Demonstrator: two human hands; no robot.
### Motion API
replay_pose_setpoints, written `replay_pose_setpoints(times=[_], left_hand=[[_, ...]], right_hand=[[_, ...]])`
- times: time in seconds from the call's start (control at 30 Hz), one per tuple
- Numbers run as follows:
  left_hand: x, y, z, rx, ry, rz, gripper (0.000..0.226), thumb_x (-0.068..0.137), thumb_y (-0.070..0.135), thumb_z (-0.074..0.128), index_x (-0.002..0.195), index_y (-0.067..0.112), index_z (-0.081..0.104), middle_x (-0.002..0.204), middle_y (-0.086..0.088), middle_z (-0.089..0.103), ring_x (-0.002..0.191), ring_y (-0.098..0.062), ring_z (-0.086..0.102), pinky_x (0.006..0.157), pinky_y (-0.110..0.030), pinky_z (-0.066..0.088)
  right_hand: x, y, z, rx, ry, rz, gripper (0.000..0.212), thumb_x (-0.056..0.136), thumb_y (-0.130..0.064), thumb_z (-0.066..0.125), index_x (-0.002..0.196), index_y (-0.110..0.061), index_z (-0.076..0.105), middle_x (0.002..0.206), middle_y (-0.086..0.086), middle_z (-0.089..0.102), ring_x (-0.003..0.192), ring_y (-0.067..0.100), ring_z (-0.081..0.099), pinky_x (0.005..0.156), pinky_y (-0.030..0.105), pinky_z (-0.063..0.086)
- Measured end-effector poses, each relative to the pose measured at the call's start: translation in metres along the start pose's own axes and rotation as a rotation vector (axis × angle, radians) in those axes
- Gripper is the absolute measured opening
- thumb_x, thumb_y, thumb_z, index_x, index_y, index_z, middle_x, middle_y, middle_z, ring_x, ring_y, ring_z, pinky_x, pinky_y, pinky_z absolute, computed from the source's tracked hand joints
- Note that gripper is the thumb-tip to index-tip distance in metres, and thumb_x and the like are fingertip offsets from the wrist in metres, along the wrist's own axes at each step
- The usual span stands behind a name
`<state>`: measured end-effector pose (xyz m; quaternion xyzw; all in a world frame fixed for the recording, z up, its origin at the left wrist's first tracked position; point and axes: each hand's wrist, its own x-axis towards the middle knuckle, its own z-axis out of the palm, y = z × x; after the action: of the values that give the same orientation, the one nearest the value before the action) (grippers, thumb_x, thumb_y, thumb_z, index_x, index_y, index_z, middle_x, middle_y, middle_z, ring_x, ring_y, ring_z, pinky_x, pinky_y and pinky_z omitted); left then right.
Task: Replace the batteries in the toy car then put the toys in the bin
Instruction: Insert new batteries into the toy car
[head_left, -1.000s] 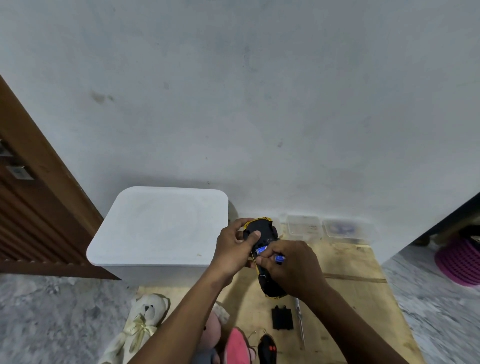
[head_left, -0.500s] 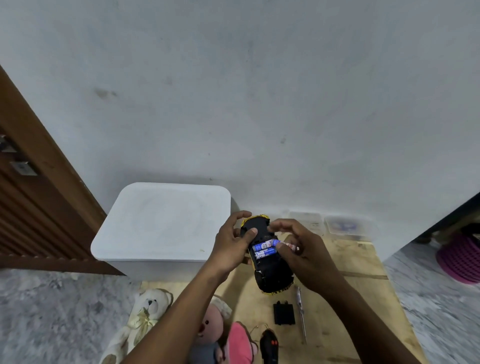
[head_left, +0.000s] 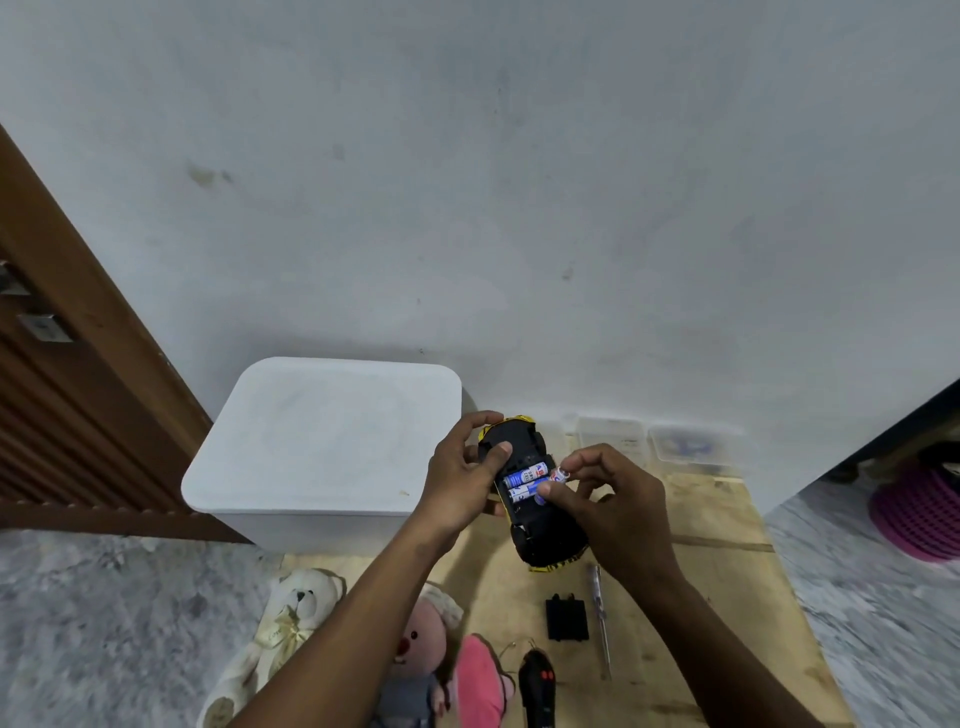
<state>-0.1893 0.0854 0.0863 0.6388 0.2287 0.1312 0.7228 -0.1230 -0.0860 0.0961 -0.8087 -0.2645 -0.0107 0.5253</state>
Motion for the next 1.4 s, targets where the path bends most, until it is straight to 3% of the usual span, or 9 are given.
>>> replay_pose_setpoints(times=[0.17, 0.3, 0.43, 0.73, 0.97, 1.07, 1.17, 1.27, 1.4], left_hand=[[0.002, 0.001, 0.003, -0.019, 0.006, -0.008, 0.025, 0.098, 0.016, 0.063, 0.113, 0.035, 0.063, 0.103, -0.017, 0.073, 0.077, -0.026, 0.073, 0.056, -0.039, 0.060], [0.002, 0.003, 0.000, -0.040, 0.006, -0.035, 0.025, 0.098, 0.014, 0.062, 0.116, 0.032, 0.062, 0.100, -0.014, 0.075, 0.073, -0.021, 0.073, 0.056, -0.038, 0.060], [0.002, 0.002, -0.001, -0.050, 0.014, -0.043, 0.025, 0.098, 0.013, 0.062, 0.117, 0.029, 0.062, 0.102, -0.013, 0.075, 0.073, -0.020, 0.074, 0.054, -0.034, 0.057], [0.004, -0.002, 0.003, -0.063, 0.018, -0.041, 0.024, 0.098, 0.012, 0.062, 0.115, 0.029, 0.062, 0.099, -0.013, 0.075, 0.074, -0.023, 0.073, 0.056, -0.040, 0.059], [0.008, -0.003, 0.003, -0.027, 0.009, -0.032, 0.026, 0.097, 0.013, 0.063, 0.114, 0.033, 0.063, 0.097, -0.015, 0.074, 0.075, -0.023, 0.071, 0.056, -0.040, 0.059], [0.007, -0.002, 0.001, -0.056, -0.020, -0.039, 0.025, 0.098, 0.014, 0.063, 0.116, 0.032, 0.063, 0.100, -0.016, 0.074, 0.077, -0.023, 0.072, 0.056, -0.037, 0.058], [0.006, -0.001, 0.002, -0.077, -0.041, -0.039, 0.025, 0.098, 0.013, 0.063, 0.115, 0.031, 0.064, 0.100, -0.014, 0.074, 0.075, -0.020, 0.072, 0.054, -0.035, 0.057], [0.005, -0.002, 0.003, -0.078, -0.046, -0.030, 0.026, 0.097, 0.014, 0.064, 0.115, 0.034, 0.065, 0.103, -0.014, 0.073, 0.077, -0.021, 0.072, 0.056, -0.038, 0.059], [0.004, -0.001, 0.002, -0.025, -0.097, 0.000, 0.040, 0.095, 0.017, 0.069, 0.127, 0.039, 0.060, 0.114, -0.006, 0.072, 0.084, -0.012, 0.071, 0.057, -0.027, 0.055]], right_hand=[[-0.006, 0.003, 0.008, -0.034, 0.117, -0.021, 0.025, 0.069, -0.020, 0.090, 0.078, -0.026, 0.067, 0.077, -0.019, 0.067, 0.065, 0.013, 0.058, 0.055, 0.033, 0.049], [-0.009, 0.006, 0.011, -0.033, 0.127, 0.005, 0.027, 0.071, -0.022, 0.089, 0.078, -0.026, 0.063, 0.086, -0.015, 0.070, 0.079, 0.010, 0.065, 0.061, 0.036, 0.055], [-0.016, 0.008, 0.015, -0.020, 0.070, 0.062, 0.024, 0.075, -0.025, 0.086, 0.075, -0.024, 0.062, 0.087, -0.011, 0.072, 0.079, 0.008, 0.071, 0.059, 0.036, 0.059], [-0.017, 0.012, 0.015, -0.143, 0.069, -0.150, 0.022, 0.080, -0.010, 0.081, 0.074, -0.018, 0.061, 0.087, -0.007, 0.065, 0.078, 0.010, 0.064, 0.064, 0.034, 0.055], [-0.015, 0.020, 0.016, -0.244, 0.001, -0.172, 0.015, 0.084, -0.012, 0.077, 0.077, -0.014, 0.063, 0.093, -0.003, 0.061, 0.078, 0.010, 0.062, 0.061, 0.033, 0.057], [-0.010, 0.020, 0.012, -0.151, 0.009, -0.117, 0.018, 0.081, -0.015, 0.081, 0.080, -0.018, 0.063, 0.090, -0.007, 0.066, 0.079, 0.010, 0.065, 0.062, 0.031, 0.056], [-0.008, 0.015, 0.009, 0.003, -0.027, 0.085, 0.018, 0.081, -0.018, 0.081, 0.082, -0.024, 0.064, 0.092, -0.011, 0.072, 0.078, 0.009, 0.071, 0.057, 0.027, 0.057], [-0.006, 0.014, 0.007, 0.141, -0.074, 0.190, 0.017, 0.079, -0.011, 0.082, 0.080, -0.017, 0.066, 0.086, -0.005, 0.074, 0.074, 0.010, 0.074, 0.056, 0.025, 0.057], [-0.006, 0.015, 0.003, 0.233, -0.063, 0.223, 0.014, 0.079, -0.009, 0.082, 0.084, -0.013, 0.069, 0.091, 0.001, 0.074, 0.081, 0.013, 0.074, 0.060, 0.024, 0.059]])
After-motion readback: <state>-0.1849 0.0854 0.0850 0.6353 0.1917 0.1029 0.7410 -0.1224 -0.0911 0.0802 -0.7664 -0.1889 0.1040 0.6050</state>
